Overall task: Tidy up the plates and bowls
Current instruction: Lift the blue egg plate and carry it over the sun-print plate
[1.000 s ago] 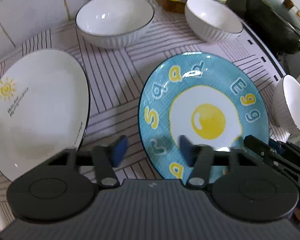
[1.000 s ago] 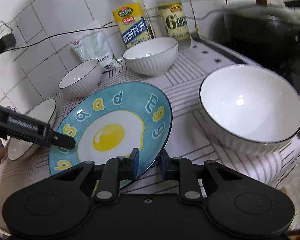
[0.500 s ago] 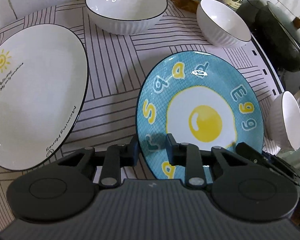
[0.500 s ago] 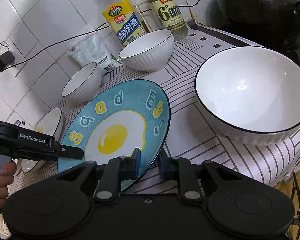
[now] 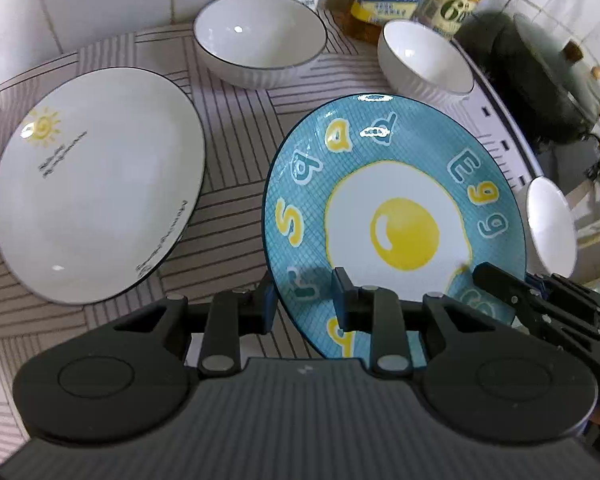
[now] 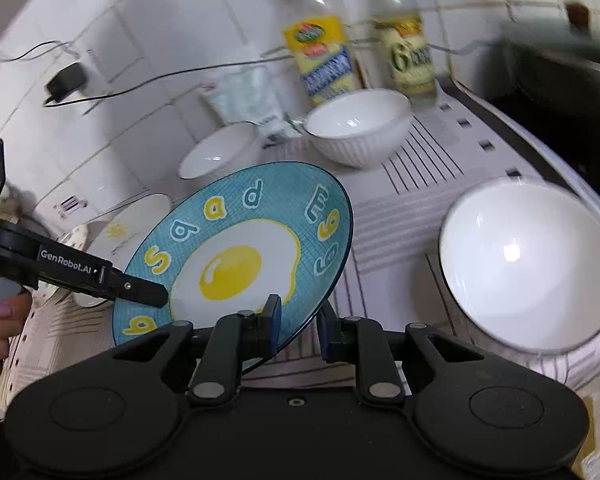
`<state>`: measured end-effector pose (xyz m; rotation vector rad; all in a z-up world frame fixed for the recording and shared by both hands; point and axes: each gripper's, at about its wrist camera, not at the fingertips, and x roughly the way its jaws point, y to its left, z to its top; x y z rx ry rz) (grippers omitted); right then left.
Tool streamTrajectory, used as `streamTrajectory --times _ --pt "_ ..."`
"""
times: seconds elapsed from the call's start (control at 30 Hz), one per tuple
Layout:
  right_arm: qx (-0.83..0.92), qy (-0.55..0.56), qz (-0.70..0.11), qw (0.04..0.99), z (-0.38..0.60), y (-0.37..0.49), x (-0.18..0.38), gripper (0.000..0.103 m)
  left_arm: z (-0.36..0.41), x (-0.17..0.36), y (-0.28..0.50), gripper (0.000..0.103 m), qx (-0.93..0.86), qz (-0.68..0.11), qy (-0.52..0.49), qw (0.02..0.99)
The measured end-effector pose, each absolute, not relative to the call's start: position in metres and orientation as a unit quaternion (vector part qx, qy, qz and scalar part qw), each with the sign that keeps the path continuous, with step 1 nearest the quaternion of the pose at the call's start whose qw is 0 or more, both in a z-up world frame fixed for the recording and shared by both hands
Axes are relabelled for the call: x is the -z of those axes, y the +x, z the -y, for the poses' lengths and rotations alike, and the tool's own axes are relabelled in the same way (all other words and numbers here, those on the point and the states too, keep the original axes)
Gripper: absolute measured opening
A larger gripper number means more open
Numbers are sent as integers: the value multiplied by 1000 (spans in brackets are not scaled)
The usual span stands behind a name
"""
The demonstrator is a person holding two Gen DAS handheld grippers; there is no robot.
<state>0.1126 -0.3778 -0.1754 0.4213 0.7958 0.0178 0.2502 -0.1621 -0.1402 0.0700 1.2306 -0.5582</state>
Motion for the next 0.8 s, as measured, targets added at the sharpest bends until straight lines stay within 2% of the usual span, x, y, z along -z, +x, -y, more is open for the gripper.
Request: streamTrajectory --times 0.47,0.8 --pt "-151 141 -366 908 342 163 134 24 80 89 236 26 180 -532 -40 827" --pt "-239 124 -398 877 297 231 150 24 23 102 256 26 91 -542 -73 832"
